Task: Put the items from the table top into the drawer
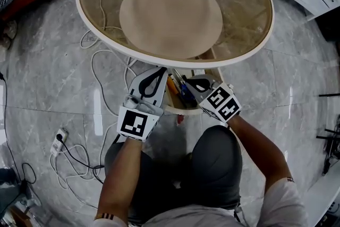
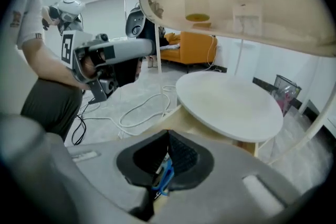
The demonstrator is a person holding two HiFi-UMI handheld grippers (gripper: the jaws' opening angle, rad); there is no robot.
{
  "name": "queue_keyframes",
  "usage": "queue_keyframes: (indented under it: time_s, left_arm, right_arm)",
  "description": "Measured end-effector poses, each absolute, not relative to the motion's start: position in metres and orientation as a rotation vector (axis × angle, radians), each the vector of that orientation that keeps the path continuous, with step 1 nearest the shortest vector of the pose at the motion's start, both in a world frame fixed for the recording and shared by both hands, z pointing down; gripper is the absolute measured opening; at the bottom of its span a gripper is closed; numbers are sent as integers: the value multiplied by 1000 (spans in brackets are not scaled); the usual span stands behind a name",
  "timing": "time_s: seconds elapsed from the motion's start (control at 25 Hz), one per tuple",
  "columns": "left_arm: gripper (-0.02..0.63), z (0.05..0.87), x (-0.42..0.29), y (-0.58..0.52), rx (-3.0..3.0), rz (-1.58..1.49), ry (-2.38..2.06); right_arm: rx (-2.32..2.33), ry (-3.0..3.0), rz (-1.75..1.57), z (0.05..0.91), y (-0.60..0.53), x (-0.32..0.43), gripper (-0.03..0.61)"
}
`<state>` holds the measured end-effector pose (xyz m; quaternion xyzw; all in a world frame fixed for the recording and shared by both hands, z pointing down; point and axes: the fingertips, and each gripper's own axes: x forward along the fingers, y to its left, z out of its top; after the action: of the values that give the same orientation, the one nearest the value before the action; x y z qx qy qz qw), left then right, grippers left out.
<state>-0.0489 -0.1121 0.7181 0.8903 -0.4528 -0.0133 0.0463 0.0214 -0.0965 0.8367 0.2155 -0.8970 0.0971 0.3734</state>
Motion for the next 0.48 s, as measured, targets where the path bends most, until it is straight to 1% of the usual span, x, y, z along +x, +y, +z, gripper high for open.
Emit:
queue_keyframes:
  time_s: [0.32,0.48]
  left_arm:
    - [0,716,-46,-104,2710,16,-1372]
    - [0,700,-44,-94,2706,-16,-1373]
  right_arm:
    - [620,-2504,139,777,-100,-3,2]
    - [627,-2635,83,736,-91,-17,0]
